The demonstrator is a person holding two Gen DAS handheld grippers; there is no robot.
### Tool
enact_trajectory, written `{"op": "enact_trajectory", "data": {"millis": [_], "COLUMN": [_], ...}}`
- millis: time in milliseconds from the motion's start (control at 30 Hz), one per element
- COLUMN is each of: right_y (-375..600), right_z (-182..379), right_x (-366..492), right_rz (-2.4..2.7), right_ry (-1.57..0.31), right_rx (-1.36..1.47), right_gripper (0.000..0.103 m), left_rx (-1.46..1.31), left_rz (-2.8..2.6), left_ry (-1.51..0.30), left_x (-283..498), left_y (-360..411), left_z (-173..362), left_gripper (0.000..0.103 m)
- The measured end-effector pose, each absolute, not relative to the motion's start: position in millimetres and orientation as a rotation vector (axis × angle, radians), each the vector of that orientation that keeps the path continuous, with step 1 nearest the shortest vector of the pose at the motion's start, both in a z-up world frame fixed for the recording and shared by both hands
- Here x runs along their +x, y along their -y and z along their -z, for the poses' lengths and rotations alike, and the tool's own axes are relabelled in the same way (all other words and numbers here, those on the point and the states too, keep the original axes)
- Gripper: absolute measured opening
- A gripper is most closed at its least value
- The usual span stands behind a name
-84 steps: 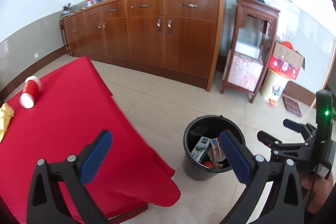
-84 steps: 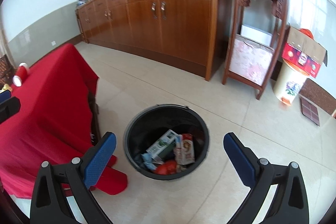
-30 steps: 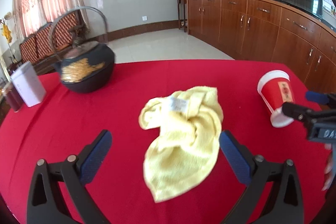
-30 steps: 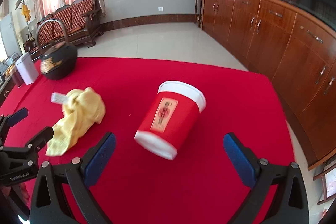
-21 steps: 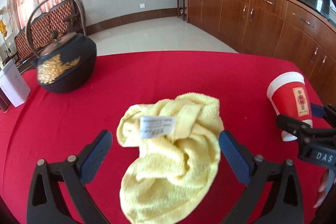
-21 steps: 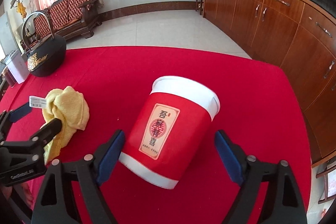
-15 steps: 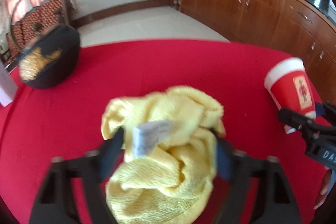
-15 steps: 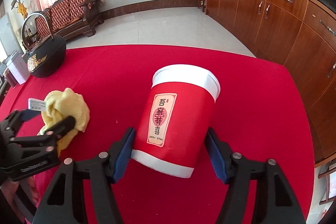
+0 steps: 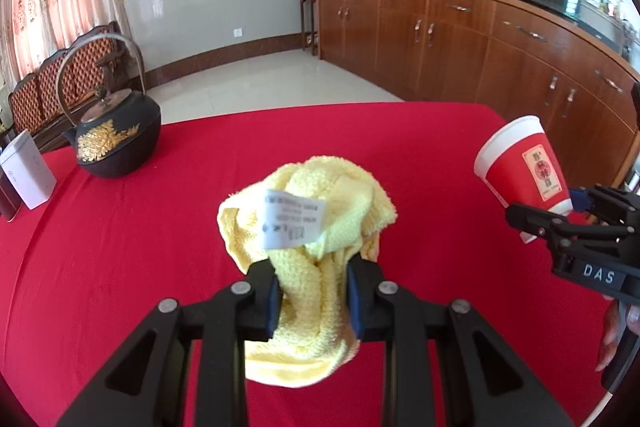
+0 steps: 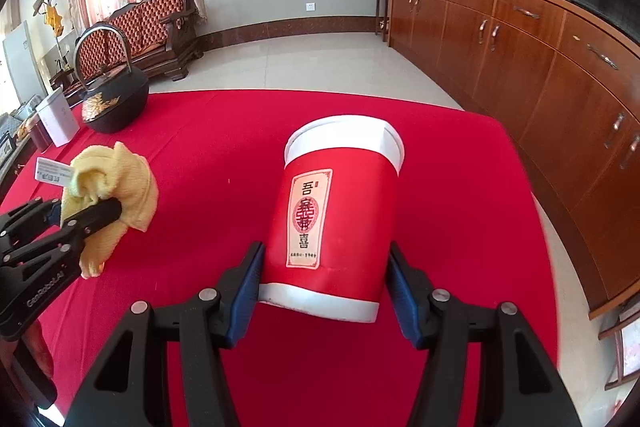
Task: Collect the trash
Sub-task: 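Carry the yellow cloth and red paper cup over the black bin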
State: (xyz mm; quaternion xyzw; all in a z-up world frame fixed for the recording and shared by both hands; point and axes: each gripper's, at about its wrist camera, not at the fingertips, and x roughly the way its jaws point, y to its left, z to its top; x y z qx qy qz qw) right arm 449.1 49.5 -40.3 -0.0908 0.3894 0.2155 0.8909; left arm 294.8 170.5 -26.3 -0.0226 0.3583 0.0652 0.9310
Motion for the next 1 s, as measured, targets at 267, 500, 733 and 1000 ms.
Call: {"op": "enact_trajectory", "data": {"millis": [267, 500, 733, 1000], "right_y": [16, 90, 164, 236], "right_z": [10, -14, -30, -36], "right_x": [376, 305, 247, 198], "right_rz": [-0.404, -0.333, -0.231, -0.113], "right_ry": [-0.757, -0.705, -0.678, -0.665], "right_rx": [-0.17, -0.126, -0.075, -0.043], "right_gripper": [0.06, 0.06, 0.06, 0.06], "left_rx": [-0.065, -0.025, -0.005, 0.038], "left_rz": [-0.05, 0.04, 0.15, 0.282], "left_ry": [-0.695, -0.653, -0.624, -0.612], "left_x": [252, 220, 201, 194], "left_y": [-117, -65, -18, 46], "left_z": [6, -12, -21, -23], "left_gripper": [0.028, 0.028, 0.028, 0.028]}}
